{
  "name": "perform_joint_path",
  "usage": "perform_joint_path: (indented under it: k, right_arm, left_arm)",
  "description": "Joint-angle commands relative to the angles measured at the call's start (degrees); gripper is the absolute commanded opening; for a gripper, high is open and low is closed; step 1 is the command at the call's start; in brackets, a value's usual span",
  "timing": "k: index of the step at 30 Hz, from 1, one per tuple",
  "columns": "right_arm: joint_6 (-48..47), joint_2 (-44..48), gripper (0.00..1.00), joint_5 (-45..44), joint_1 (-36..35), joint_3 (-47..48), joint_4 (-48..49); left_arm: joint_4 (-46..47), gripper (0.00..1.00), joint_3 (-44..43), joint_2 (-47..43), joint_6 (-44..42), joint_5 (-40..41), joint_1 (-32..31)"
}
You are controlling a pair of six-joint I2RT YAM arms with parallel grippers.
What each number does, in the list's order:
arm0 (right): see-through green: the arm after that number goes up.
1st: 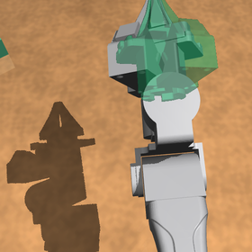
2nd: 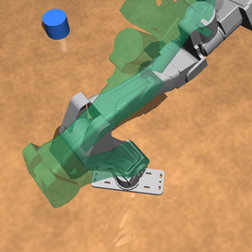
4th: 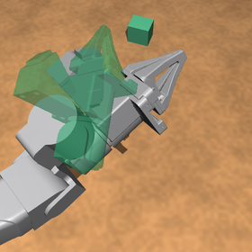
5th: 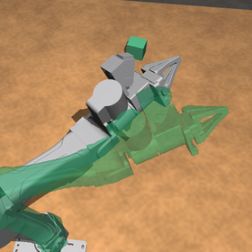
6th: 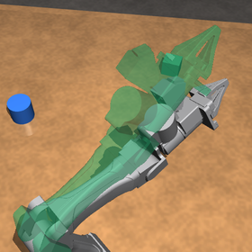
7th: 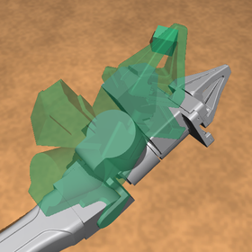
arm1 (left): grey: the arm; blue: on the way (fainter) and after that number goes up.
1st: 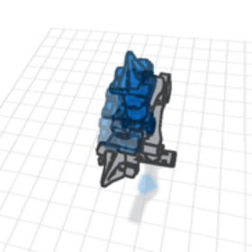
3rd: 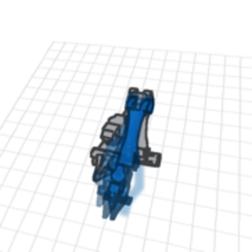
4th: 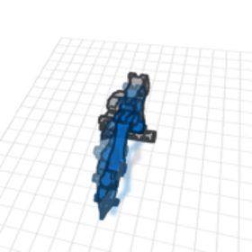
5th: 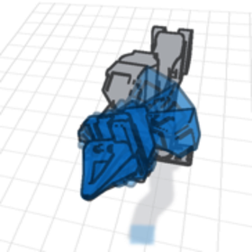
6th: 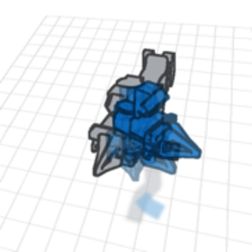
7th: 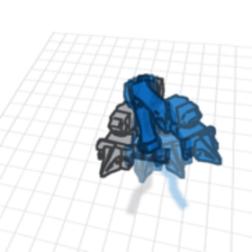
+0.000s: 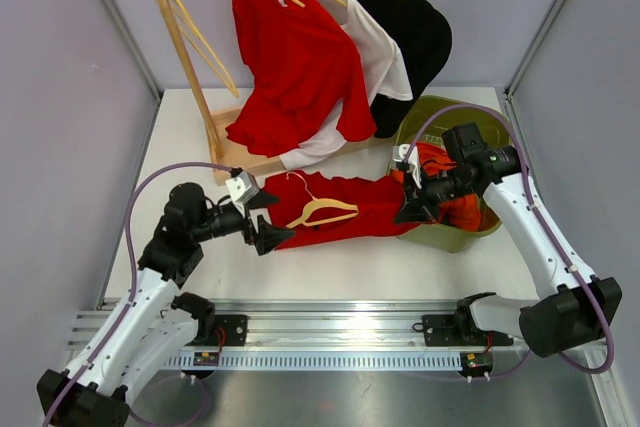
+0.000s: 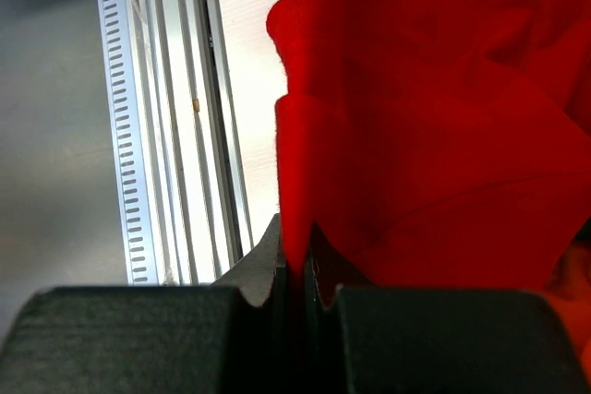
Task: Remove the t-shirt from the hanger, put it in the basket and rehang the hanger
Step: Remove the tshirt from the hanger
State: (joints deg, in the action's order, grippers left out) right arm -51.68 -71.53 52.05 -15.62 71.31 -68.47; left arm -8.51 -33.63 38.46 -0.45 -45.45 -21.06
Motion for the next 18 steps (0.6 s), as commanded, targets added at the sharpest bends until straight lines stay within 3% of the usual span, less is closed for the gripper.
perform_joint_path:
  k: [1,9,18]
  right_arm:
    - [-3.51,-0.28,0.0,4.64,0.06,2.43,-2.72]
    - [-5.45,-0.46,0.0,7.0,-0.11,3.13,-4.56]
    - [-7.73,-1.95,0.0,11.93,-0.55,7.08,-8.43]
  left_arm:
    - [2.1,0.99,-2.14,1.35,-5.61,2.21,-0.56]
    - [3.94,0.95,-4.07,6.71,-8.25,-0.25,-1.61]
    - [7.55,0.84,-4.87,11.81,-7.46,-3.59,-3.9]
